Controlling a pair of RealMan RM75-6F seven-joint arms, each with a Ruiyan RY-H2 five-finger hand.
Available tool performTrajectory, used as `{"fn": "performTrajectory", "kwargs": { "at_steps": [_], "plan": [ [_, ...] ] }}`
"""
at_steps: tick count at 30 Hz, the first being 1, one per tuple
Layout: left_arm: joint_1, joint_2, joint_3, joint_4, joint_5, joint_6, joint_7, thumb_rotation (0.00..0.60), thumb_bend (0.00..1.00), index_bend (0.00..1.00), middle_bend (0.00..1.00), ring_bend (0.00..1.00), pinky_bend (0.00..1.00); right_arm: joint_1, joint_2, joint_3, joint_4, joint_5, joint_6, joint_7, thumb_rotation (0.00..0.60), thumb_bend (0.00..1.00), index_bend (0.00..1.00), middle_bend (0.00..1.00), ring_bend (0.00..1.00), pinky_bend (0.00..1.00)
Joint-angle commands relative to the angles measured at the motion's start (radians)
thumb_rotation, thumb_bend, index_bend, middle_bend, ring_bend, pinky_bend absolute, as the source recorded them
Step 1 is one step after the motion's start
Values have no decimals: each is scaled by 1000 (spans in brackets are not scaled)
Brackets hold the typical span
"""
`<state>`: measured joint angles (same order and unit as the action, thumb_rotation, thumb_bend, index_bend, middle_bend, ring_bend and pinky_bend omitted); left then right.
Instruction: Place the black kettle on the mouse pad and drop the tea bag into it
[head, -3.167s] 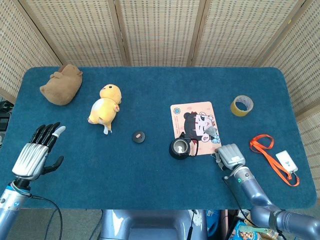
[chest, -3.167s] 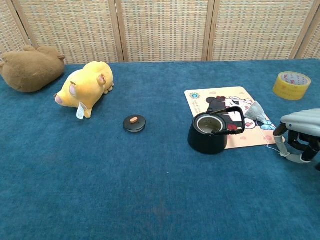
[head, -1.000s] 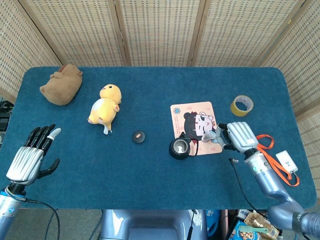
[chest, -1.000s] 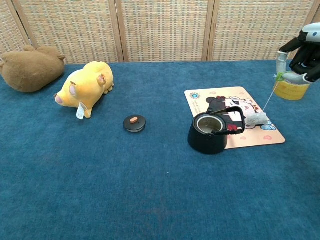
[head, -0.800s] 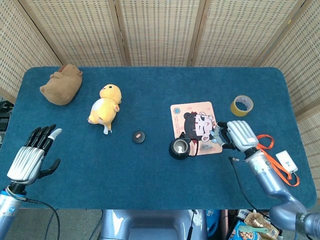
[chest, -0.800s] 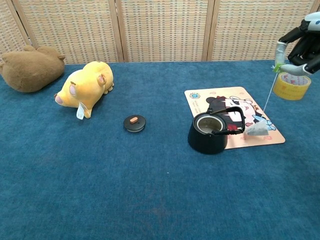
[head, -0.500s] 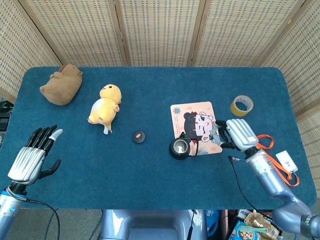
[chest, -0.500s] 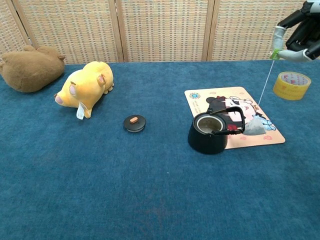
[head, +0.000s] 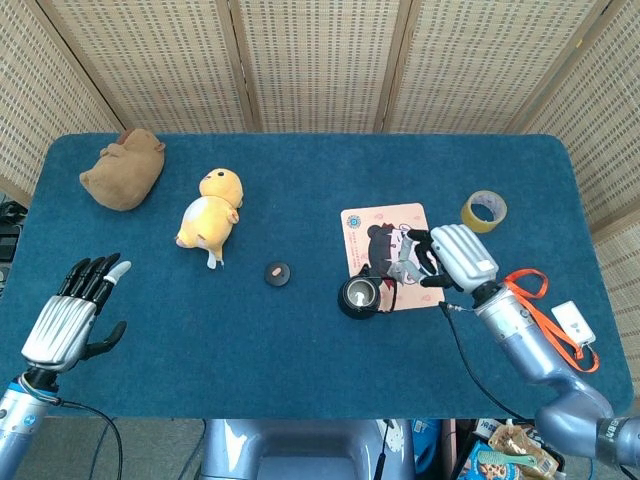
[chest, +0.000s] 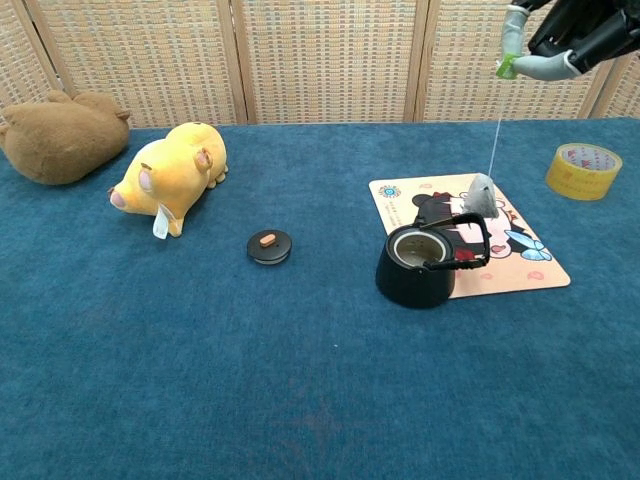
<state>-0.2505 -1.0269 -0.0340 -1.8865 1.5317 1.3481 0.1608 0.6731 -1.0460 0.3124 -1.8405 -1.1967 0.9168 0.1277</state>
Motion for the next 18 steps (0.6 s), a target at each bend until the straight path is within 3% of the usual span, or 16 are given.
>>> {"fn": "performTrajectory", "kwargs": {
  "at_steps": [1, 18],
  "plan": [
    [1, -5, 3, 3, 5, 1, 1, 600, 392, 0, 0, 0, 0, 13, -2, 8, -8, 11, -7, -9, 600, 682, 709, 939, 997, 1000],
    [12, -46, 25, 30, 12, -4, 32, 600, 392, 0, 0, 0, 0, 90, -53, 19, -13, 54, -37, -60, 600, 682, 711, 940, 997, 1000]
  ]
}}
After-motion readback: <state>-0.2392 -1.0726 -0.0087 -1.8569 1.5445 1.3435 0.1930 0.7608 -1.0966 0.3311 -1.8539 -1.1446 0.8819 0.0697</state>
